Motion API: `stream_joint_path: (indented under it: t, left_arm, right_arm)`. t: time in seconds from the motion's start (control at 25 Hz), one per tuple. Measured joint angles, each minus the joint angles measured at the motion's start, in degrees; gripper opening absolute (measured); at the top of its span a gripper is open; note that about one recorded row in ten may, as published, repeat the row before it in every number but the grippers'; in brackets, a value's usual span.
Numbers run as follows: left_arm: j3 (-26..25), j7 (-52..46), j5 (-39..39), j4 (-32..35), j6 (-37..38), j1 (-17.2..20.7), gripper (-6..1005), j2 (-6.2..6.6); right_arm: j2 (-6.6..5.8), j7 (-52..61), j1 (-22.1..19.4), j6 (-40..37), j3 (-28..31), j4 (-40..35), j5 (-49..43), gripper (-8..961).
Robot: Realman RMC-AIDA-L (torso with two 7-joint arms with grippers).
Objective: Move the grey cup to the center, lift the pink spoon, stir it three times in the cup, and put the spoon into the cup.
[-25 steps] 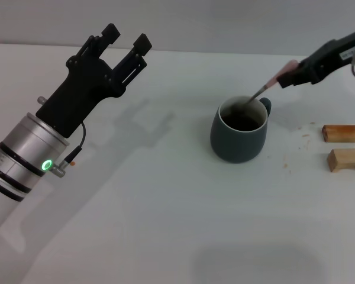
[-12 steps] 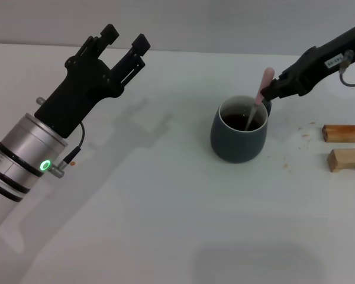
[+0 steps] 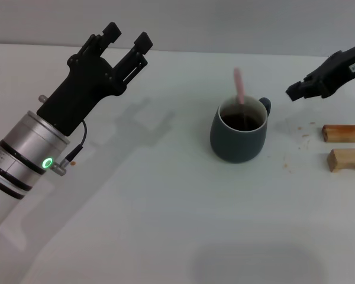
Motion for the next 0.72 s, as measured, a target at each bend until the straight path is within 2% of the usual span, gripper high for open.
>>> stream_joint_path:
  t: [0.2, 0.4, 0.52, 0.6, 0.72]
  left_arm:
    - [0.0, 0.0, 0.0, 0.0, -0.1, -0.5, 768, -0.1]
    - [0.0, 0.0, 0.0, 0.1, 0.0, -0.4, 768, -0.11]
    - [-0.3, 0.0, 0.0, 0.1, 0.2, 0.0, 768, -0.05]
    - [-0.5, 0.0, 0.0, 0.1, 0.8, 0.5, 768, 0.18]
    - [-1.0, 0.0, 0.0, -0.1, 2.3, 1.6, 768, 0.52]
  right_arm:
    - [-0.09, 0.0, -0.2, 2.3, 1.5, 0.0, 0.1, 0]
    - [0.52, -0.3, -1.8, 9.3, 2.7, -1.9, 2.2, -1]
    - [1.84, -2.1, -5.1, 14.4, 3.1, -5.9, 8.1, -1]
    - [3.06, -5.5, -8.8, 17.2, 3.3, -9.7, 14.4, -1]
    - [6.01, -13.8, -16.0, 22.0, 3.4, -15.3, 26.2, -1]
